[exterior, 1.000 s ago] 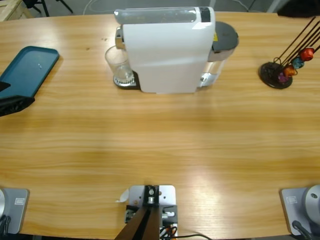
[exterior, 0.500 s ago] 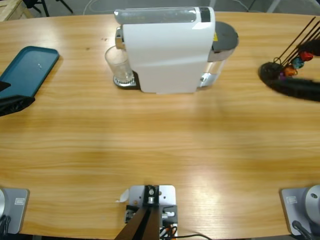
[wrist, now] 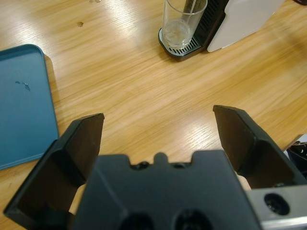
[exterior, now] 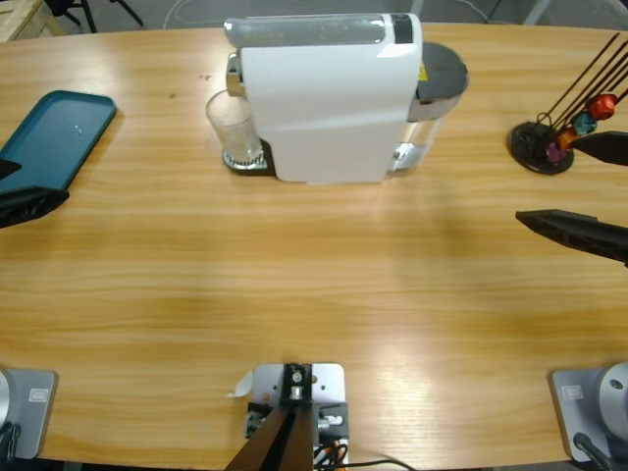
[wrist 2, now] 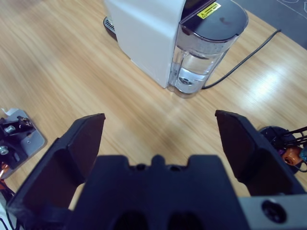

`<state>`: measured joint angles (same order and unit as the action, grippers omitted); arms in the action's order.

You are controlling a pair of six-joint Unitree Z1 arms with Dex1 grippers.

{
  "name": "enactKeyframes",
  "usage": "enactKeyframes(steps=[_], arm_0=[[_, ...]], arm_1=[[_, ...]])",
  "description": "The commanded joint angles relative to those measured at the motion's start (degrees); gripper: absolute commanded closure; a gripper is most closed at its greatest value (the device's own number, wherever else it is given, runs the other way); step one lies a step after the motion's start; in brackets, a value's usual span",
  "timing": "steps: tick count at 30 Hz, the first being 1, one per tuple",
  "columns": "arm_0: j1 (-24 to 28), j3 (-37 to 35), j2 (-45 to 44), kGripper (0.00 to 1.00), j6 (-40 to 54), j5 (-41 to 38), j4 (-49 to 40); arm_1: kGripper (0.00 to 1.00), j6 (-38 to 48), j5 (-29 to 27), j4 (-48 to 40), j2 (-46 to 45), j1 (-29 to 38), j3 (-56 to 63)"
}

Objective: Pour coffee

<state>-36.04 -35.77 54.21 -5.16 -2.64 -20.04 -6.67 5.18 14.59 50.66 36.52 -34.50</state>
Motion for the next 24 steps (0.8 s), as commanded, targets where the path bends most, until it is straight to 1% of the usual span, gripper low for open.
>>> enactKeyframes(steps=[1, 21, 24], arm_0=[[0.18, 1.85, 1.4, 0.009, 0.57, -0.52, 0.75], [0.18, 1.88, 1.6, 0.009, 0.59, -0.52, 0.79], [0.18, 1.94, 1.67, 0.009, 0.56, -0.52, 0.79]], arm_1=[[0.0, -0.46, -0.79, -0.79, -2.53, 0.66, 2.39], [0.0, -0.45, -0.7, -0.07, -4.14, 0.66, 2.7], [0.0, -0.29, -0.72, -0.52, -3.12, 0.66, 3.04]])
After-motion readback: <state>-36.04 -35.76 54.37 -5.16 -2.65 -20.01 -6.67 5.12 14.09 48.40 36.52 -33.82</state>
